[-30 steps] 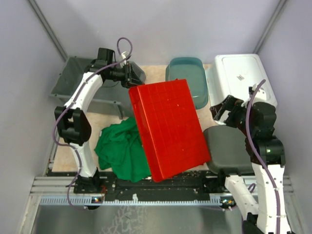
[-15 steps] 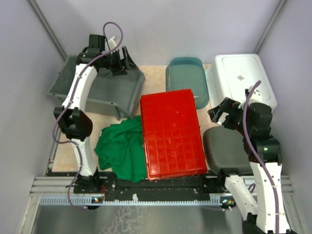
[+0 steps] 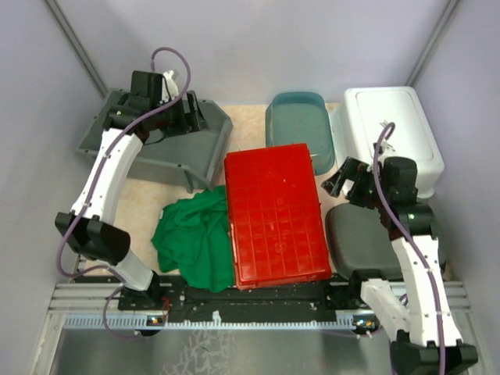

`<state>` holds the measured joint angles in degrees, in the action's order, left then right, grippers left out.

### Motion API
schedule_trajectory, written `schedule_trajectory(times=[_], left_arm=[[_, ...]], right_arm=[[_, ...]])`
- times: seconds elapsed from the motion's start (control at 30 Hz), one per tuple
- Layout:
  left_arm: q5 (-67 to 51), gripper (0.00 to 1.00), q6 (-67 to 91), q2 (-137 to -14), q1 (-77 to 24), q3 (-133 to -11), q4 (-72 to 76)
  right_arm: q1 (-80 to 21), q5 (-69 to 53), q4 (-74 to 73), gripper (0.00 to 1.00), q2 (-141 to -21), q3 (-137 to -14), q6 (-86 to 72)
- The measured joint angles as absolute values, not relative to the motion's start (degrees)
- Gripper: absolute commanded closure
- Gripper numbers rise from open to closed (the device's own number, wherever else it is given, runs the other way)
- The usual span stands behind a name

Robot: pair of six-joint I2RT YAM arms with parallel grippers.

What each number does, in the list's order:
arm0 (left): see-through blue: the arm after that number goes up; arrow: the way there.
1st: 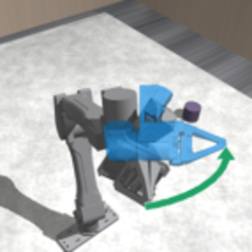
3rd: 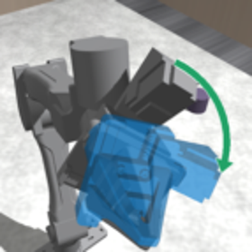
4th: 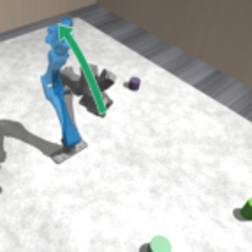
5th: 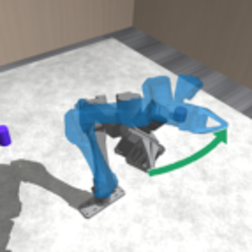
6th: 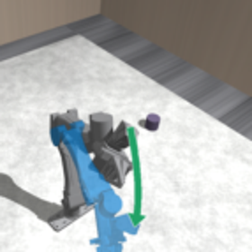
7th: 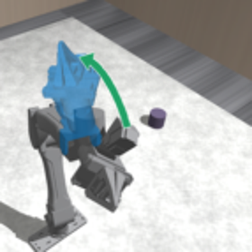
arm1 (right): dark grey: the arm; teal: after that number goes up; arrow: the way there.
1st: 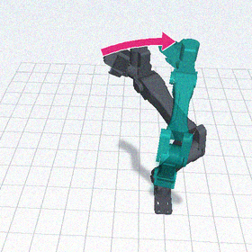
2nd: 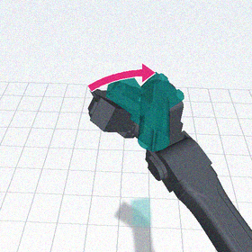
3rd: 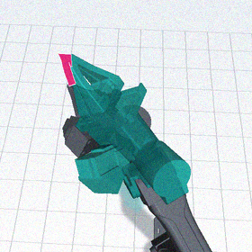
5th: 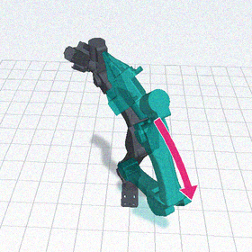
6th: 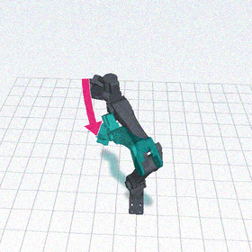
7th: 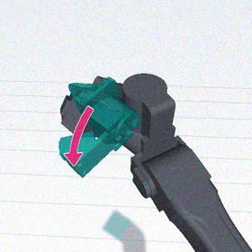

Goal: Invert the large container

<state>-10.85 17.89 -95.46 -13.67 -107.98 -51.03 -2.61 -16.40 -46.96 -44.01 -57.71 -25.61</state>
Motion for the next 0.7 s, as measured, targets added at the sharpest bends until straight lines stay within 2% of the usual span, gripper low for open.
schedule_trajectory(times=[0.17,0.37,0.5,0.7], left_arm=[[-14.22,0.13,18.13,-92.47,-17.76,-102.76,-50.54],[-16.14,0.12,17.41,-103.81,-24.49,-111.07,-51.94],[-9.21,0.05,18.20,-106.17,-24.77,-112.16,-56.18],[3.38,0.08,22.26,-102.85,-18.81,-109.19,-57.17]], right_arm=[[-3.03,-20.10,-43.55,0.04,-49.95,-54.61,-27.11],[-7.20,-19.33,-42.83,0.03,-53.04,-53.23,-28.75],[-8.54,-19.20,-42.78,0.03,-52.62,-51.92,-29.28],[-8.64,-18.65,-42.87,0.03,-48.88,-47.57,-30.76]])
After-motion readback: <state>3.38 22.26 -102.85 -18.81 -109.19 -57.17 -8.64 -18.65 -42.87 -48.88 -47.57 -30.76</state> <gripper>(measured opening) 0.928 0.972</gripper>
